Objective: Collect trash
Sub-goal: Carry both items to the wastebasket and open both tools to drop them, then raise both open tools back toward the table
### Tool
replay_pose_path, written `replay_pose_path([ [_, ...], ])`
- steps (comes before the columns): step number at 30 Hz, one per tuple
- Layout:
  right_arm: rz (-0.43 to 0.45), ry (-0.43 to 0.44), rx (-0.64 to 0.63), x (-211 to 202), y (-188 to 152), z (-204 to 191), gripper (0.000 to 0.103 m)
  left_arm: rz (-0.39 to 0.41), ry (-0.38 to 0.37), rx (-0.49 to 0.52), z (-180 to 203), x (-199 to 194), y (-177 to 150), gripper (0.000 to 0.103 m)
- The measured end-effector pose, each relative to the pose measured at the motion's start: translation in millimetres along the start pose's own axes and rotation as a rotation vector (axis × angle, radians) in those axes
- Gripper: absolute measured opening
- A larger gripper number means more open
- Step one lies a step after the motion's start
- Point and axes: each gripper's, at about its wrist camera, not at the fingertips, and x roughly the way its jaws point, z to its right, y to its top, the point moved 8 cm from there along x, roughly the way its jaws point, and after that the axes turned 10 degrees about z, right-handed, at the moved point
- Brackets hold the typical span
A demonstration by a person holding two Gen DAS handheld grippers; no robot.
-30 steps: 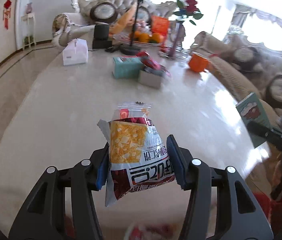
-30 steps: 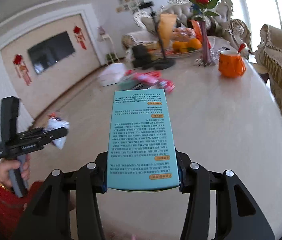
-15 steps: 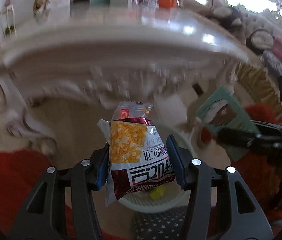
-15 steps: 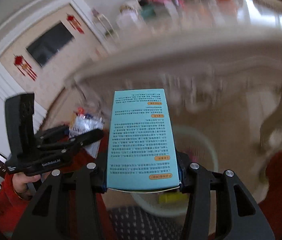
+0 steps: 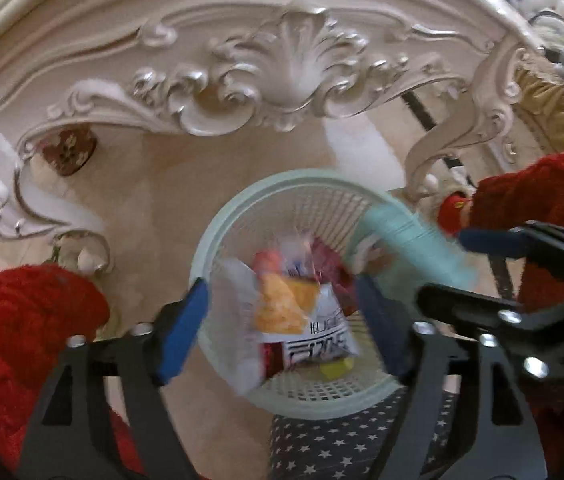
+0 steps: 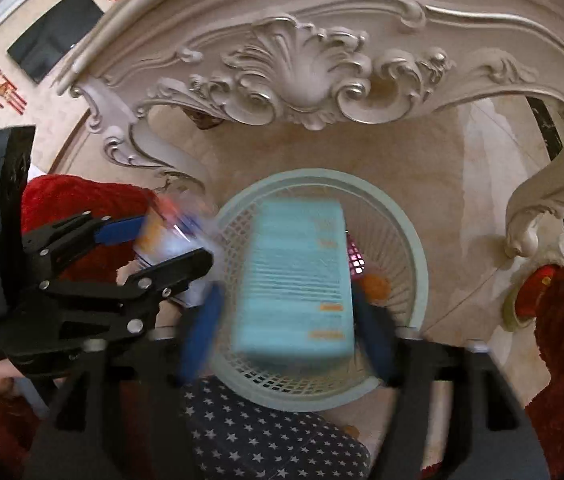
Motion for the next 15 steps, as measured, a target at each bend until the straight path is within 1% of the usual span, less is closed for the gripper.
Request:
replay_pose_path([
  [2,-0.007,-0.01,0.021,-3.4,-10.9,7.2,0.077,-0.004,-0.004,-0.027,-5.1,0.5,-2.5,0.083],
  [6,-0.024,-0.011,0.059,-1.0,-15.9,13.7,0.077,-0.005,-0.003,-0.052,-12.3,-1.0,-4.8,0.083],
  [15,-0.013,-0.02,0.073,-2.2,-16.5,14.4,0.077,0.003,0.002,-0.042,-7.2,-2.2,-3.9,0.083],
])
